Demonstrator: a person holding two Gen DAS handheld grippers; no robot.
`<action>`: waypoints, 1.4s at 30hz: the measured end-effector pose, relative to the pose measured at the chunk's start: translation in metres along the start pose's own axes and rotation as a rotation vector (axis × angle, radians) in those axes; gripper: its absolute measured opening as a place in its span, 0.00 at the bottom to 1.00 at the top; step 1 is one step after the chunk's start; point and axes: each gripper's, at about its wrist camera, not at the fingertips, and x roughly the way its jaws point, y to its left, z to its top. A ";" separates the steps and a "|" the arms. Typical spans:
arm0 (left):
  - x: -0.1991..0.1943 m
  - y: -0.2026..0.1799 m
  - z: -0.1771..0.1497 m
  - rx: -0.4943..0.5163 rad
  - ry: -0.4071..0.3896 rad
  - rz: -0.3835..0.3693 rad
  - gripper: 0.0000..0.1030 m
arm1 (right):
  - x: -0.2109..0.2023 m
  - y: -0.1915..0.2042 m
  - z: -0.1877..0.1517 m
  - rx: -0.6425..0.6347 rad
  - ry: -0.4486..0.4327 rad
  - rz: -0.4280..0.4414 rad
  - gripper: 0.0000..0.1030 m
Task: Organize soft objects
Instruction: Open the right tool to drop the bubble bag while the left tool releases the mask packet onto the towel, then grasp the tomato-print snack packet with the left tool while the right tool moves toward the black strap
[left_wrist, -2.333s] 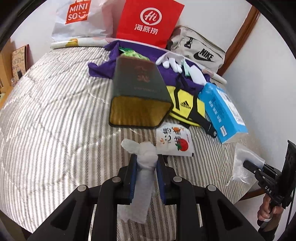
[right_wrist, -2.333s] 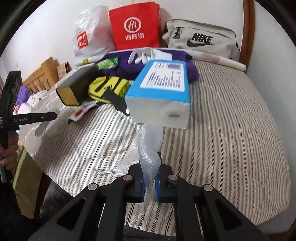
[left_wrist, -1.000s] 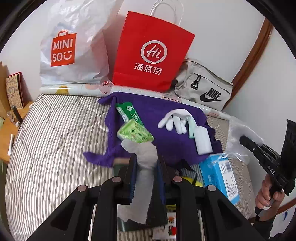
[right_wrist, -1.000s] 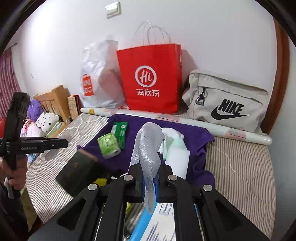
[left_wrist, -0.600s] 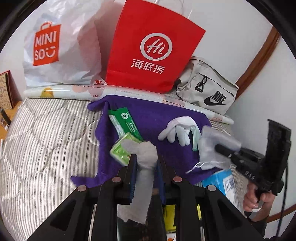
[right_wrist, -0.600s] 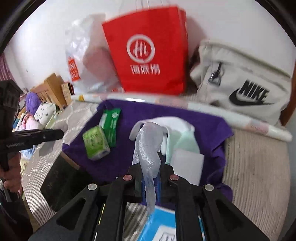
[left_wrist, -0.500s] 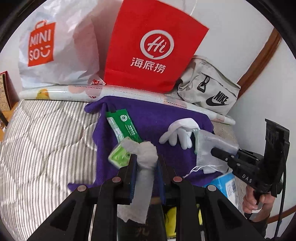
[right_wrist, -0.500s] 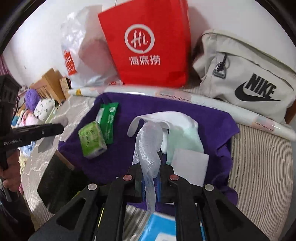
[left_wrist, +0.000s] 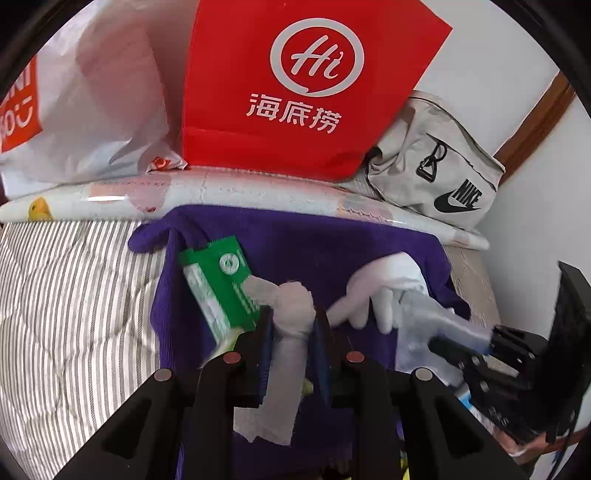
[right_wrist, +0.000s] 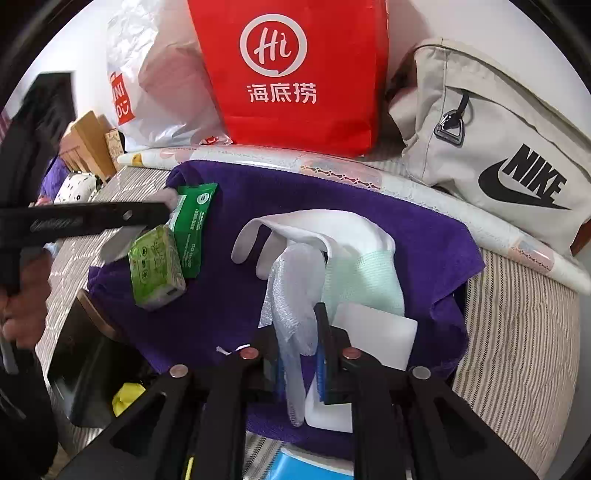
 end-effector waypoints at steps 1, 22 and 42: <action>0.004 0.000 0.002 0.000 0.009 0.008 0.20 | -0.001 0.000 0.000 -0.007 -0.006 -0.004 0.22; 0.008 0.004 0.014 0.013 -0.011 0.090 0.54 | -0.032 -0.011 -0.010 -0.007 -0.096 -0.060 0.58; -0.111 -0.011 -0.099 0.034 -0.106 0.047 0.54 | -0.096 0.056 -0.102 -0.009 -0.117 0.037 0.58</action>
